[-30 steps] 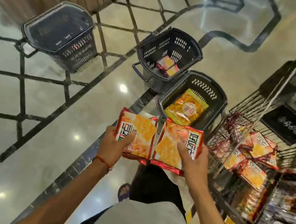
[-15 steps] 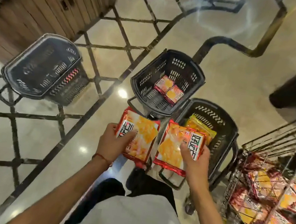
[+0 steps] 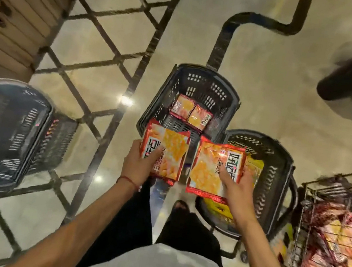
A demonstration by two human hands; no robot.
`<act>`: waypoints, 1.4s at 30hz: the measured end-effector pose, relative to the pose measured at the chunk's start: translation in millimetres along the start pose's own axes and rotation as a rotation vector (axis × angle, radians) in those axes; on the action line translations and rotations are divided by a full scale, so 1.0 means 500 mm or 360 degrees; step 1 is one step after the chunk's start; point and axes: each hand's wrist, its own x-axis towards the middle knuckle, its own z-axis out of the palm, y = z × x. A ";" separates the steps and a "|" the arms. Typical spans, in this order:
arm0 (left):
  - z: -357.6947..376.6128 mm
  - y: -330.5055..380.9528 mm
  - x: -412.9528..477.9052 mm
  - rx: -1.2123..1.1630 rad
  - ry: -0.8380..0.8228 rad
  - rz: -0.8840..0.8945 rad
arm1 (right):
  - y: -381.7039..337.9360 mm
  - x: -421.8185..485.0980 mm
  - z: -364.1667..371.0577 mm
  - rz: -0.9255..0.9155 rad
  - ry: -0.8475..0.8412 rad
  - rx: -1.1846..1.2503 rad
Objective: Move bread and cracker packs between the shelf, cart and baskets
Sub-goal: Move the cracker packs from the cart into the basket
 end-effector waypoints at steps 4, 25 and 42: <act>0.016 -0.031 0.191 0.0254 -0.0005 0.0037 | -0.003 0.105 0.072 0.0116 0.0138 -0.0030; 0.371 -0.365 0.804 0.1089 -0.0015 -0.0108 | 0.465 0.757 0.368 0.0339 0.0361 -0.0465; 0.461 -0.558 1.013 0.1172 -0.0112 -0.0199 | 0.695 0.945 0.478 0.0770 0.0322 -0.0390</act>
